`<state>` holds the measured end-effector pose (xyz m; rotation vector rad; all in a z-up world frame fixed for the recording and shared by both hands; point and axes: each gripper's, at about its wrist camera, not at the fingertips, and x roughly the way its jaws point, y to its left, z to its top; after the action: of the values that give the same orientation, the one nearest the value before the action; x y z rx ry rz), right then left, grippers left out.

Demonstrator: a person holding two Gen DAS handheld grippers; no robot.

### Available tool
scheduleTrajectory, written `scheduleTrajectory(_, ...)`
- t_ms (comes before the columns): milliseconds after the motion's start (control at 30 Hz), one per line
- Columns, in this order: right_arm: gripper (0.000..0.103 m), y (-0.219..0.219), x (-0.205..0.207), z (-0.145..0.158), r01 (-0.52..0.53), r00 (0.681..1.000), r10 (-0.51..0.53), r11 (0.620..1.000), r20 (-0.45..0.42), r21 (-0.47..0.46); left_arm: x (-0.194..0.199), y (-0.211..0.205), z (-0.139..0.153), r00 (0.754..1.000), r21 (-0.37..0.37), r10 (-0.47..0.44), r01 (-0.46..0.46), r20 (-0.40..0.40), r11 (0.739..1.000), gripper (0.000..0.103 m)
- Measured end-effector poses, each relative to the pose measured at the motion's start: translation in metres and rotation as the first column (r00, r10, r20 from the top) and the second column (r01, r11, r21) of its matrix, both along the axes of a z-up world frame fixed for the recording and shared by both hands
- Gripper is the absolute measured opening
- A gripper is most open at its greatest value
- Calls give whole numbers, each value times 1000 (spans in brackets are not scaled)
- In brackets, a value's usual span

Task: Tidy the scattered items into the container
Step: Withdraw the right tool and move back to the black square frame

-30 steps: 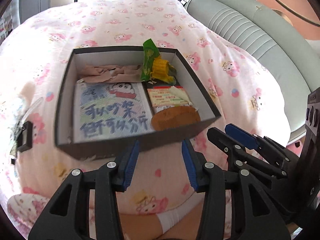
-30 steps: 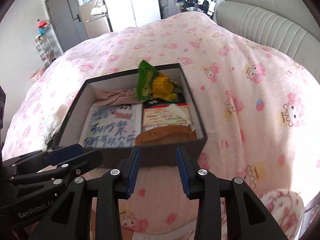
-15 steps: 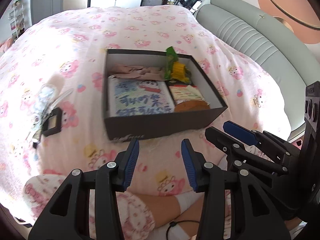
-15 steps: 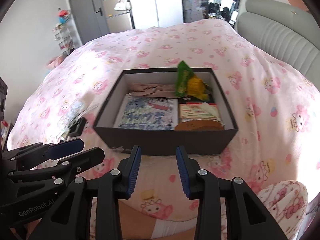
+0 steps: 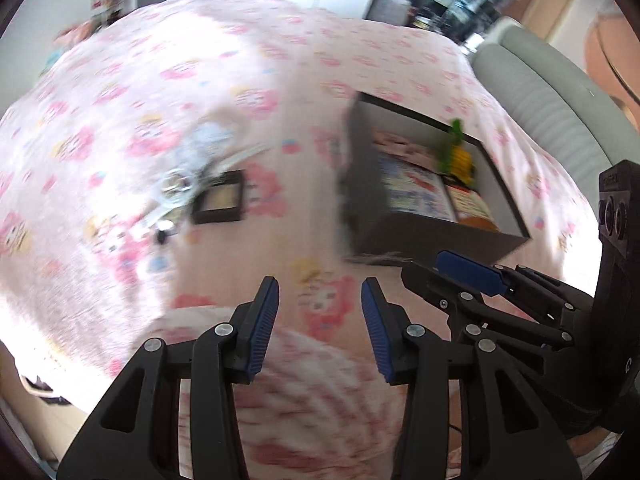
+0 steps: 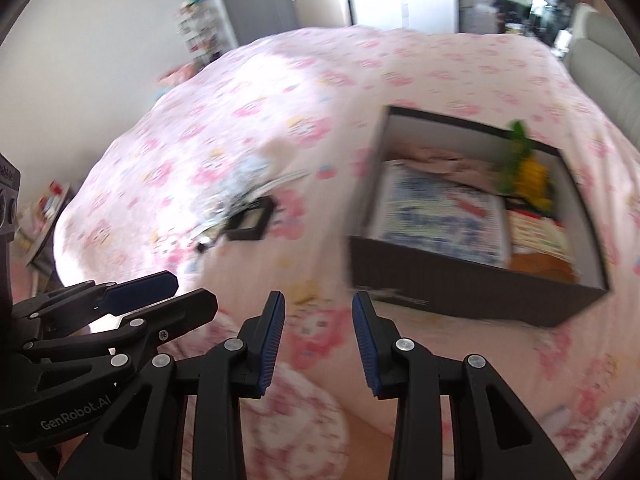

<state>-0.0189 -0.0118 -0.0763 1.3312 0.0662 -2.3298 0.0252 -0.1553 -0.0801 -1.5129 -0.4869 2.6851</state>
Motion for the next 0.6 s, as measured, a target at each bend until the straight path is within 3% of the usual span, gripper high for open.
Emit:
scheduleTrajectory(167,33,-49,-15,-20,-105,991,107,994,75,-41,1,-60,-26,992,82,116,-119,42,989,45)
scheduleTrajectory(267,33,-68,-32,-33,-101,988,104,994,116,-39,-4,-91,-45,982,98,172,-179,73,979,45)
scheduleTrajectory(367,33,-81,-49,-45,-78,988,80,997,133,-17,-15,-114,-65,978,176,181,-197,101,965,45)
scheduleTrajectory(600,33,-110,-96,-79,-52,981,51,999,189,-2,-71,-147,-108,965,268,178,-226,192,937,44)
